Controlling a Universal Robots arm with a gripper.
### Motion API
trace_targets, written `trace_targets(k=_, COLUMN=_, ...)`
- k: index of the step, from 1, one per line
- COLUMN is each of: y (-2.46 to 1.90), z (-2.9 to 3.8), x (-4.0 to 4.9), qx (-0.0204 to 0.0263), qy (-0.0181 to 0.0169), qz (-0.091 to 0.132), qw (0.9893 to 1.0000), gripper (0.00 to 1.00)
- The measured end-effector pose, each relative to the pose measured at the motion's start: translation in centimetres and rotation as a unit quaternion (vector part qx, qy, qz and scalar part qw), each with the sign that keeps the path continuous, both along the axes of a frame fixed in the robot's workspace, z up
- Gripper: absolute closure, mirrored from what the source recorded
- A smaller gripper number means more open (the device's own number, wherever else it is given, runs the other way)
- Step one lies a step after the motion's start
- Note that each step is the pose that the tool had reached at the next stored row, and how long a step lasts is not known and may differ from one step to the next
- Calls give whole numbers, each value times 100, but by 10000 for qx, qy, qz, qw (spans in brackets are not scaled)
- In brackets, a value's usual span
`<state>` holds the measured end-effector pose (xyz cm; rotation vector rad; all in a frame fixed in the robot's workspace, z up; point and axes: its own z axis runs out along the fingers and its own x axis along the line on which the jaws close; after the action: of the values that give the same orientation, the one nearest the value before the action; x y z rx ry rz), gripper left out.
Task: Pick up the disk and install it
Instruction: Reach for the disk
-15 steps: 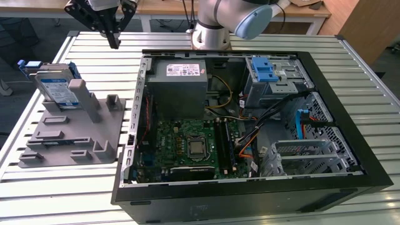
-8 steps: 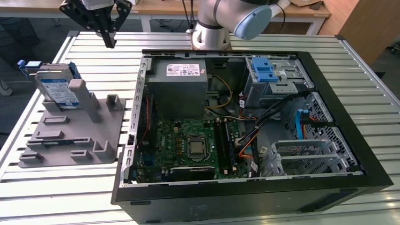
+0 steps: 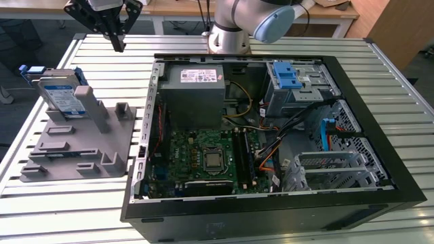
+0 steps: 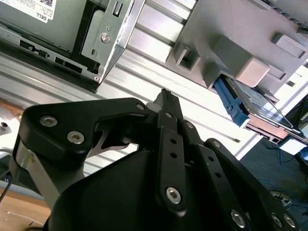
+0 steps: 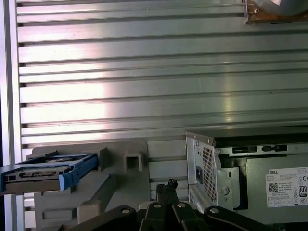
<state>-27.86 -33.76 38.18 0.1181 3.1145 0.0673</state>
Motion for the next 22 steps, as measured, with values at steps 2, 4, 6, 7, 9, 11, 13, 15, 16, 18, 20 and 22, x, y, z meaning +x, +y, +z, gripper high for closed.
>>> trace_targets(k=2, y=0, z=0, x=-1, qx=0, qy=0, qz=0, qw=10000, gripper=89)
trace_targets(k=4, y=0, z=0, x=-2, qx=0, qy=0, qz=0, qw=10000, gripper=89)
trace_targets(k=6, y=0, z=0, x=-11, qx=0, qy=0, qz=-1, qw=10000, gripper=89)
trace_targets(k=7, y=1, z=0, x=-19, qx=0, qy=1, qz=-1, qw=10000, gripper=89)
trace_targets(k=9, y=3, z=-1, x=-40, qx=0, qy=0, qz=0, qw=10000, gripper=89)
trace_targets(k=11, y=6, z=-2, x=-64, qx=0, qy=0, qz=0, qw=10000, gripper=89)
trace_targets(k=13, y=10, z=-4, x=-91, qx=0, qy=0, qz=0, qw=10000, gripper=89)
trace_targets(k=15, y=17, z=-6, x=-122, qx=0, qy=0, qz=0, qw=10000, gripper=89)
trace_targets(k=16, y=23, z=-7, x=-144, qx=0, qy=0, qz=0, qw=10000, gripper=89)
trace_targets(k=18, y=36, z=-10, x=-188, qx=0, qy=0, qz=-1, qw=10000, gripper=89)
trace_targets(k=20, y=41, z=-11, x=-207, qx=0, qy=0, qz=-1, qw=10000, gripper=89)
trace_targets(k=22, y=40, z=-11, x=-207, qx=0, qy=0, qz=0, qw=10000, gripper=89)
